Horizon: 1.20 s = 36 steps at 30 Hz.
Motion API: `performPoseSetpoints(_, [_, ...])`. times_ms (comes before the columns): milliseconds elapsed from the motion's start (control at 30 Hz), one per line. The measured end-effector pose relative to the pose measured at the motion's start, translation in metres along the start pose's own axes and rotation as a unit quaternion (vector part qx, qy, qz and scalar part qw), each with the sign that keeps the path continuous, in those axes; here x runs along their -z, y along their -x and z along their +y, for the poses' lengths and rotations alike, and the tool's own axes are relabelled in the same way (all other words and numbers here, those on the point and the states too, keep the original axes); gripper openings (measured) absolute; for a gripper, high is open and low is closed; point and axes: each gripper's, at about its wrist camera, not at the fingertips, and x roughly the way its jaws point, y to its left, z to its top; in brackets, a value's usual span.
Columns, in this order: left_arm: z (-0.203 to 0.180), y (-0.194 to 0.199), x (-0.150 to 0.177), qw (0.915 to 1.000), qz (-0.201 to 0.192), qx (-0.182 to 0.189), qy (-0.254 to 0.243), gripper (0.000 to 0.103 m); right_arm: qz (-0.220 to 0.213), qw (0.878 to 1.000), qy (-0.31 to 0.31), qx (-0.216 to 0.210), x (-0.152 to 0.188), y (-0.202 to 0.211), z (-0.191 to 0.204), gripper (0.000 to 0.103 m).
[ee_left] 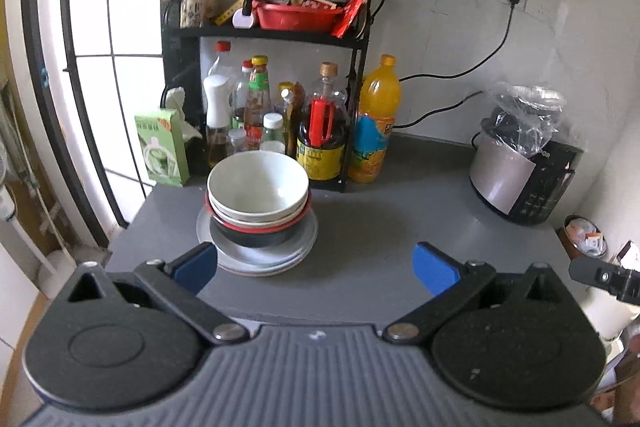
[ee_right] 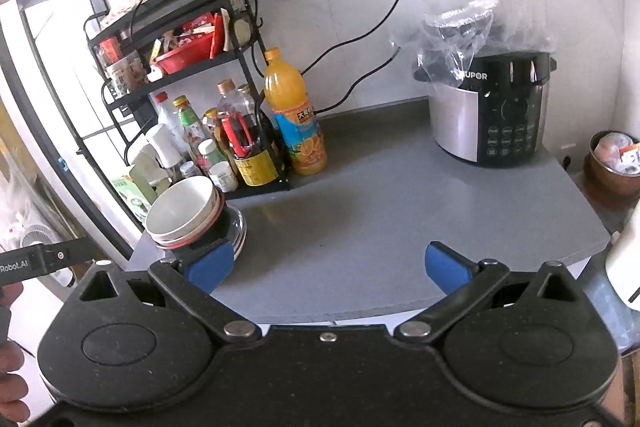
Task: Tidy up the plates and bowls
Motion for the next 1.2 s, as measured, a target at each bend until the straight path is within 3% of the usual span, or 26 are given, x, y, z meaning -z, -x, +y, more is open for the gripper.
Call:
performPoseSetpoints(567, [-0.001, 0.019, 0.022, 0.9995, -0.024, -0.013, -0.019, 0.103, 0.002, 0.998, 0.052, 0.045, 0.020, 0.012, 0.013, 0.103])
performPoseSetpoints(900, [-0.005, 0.020, 0.033, 0.9996, -0.019, -0.021, -0.009, 0.103, -0.001, 0.996, 0.069, 0.051, 0.030, 0.012, 0.022, 0.103])
performPoseSetpoints(1200, [-0.015, 0.013, 0.047, 0.9985, -0.019, -0.030, -0.042, 0.103, 0.007, 0.995, 0.083, 0.047, 0.041, 0.010, 0.027, 0.103])
